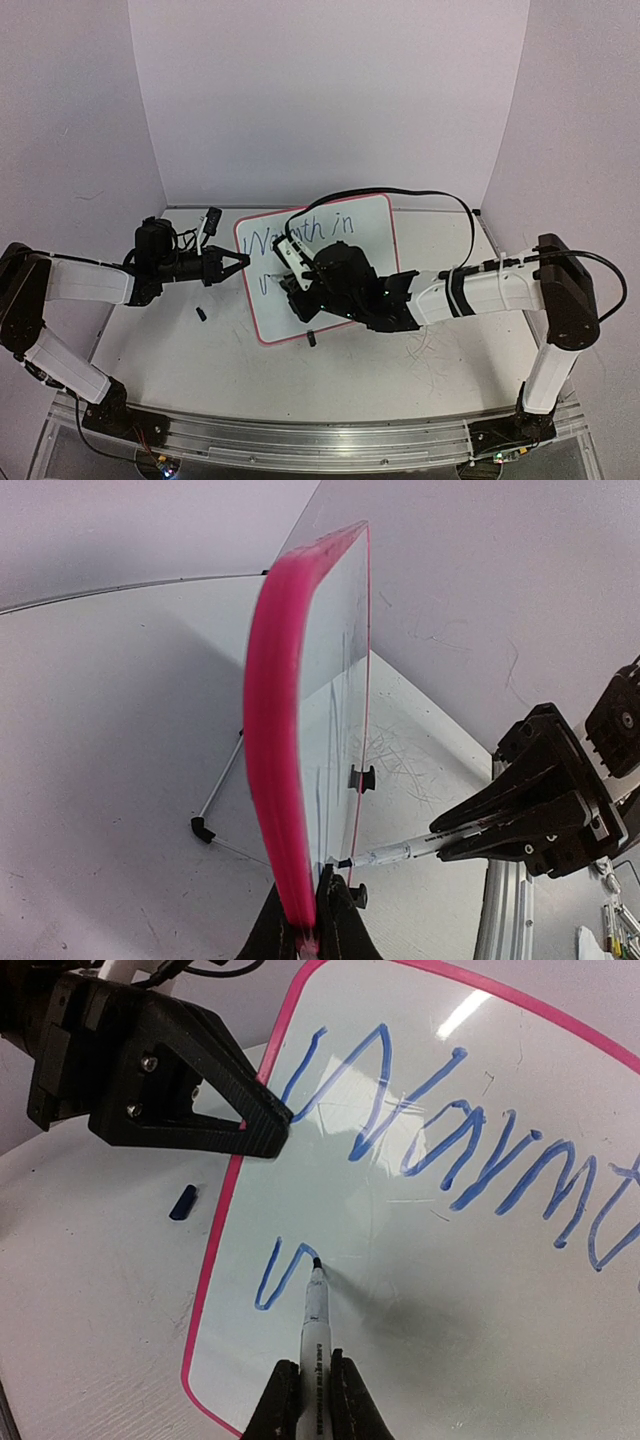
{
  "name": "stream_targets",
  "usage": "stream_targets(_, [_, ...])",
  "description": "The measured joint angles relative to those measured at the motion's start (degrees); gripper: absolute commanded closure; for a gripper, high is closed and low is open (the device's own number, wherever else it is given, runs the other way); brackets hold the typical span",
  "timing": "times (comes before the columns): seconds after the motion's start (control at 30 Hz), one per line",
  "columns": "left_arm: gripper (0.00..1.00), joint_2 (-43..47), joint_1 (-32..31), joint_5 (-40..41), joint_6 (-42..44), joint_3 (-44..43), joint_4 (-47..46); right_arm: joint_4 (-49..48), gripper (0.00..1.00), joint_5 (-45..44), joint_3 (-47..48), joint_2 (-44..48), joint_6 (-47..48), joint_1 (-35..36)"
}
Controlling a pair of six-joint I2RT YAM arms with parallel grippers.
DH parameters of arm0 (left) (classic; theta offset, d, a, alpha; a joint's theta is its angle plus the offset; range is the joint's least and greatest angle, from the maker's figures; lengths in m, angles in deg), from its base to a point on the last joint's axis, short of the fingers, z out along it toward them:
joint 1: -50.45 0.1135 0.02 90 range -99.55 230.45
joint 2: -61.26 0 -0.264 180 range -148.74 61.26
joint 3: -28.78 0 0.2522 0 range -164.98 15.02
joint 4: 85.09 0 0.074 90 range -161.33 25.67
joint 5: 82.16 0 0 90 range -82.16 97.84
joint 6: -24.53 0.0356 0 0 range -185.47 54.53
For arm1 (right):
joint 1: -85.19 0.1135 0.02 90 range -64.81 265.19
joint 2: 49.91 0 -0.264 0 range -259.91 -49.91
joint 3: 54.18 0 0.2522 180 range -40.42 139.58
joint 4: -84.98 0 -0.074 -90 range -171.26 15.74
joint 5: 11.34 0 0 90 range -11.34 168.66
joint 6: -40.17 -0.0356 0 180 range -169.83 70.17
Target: Write a sentence on the whiteboard
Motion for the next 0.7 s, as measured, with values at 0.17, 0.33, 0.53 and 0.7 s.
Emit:
stream_targets(0.17, [1.0,0.0,0.0,-0.03,0.0,0.0,0.0,-0.02,1.0,0.17,-0.14,-0.01,-0.45,0.0])
stream_targets(0.33, [1.0,0.0,0.0,-0.03,0.0,0.0,0.0,0.02,1.0,0.7,-0.58,0.01,-0.66,0.04])
stream_targets(0.53, [1.0,0.0,0.0,-0.07,0.02,0.0,-0.02,0.47,1.0,1.47,-1.31,0.0,-0.69,0.32])
stream_targets(0.7, [1.0,0.0,0.0,-0.1,0.02,0.0,-0.02,1.51,1.0,1.68,-2.12,0.0,-1.59,0.83])
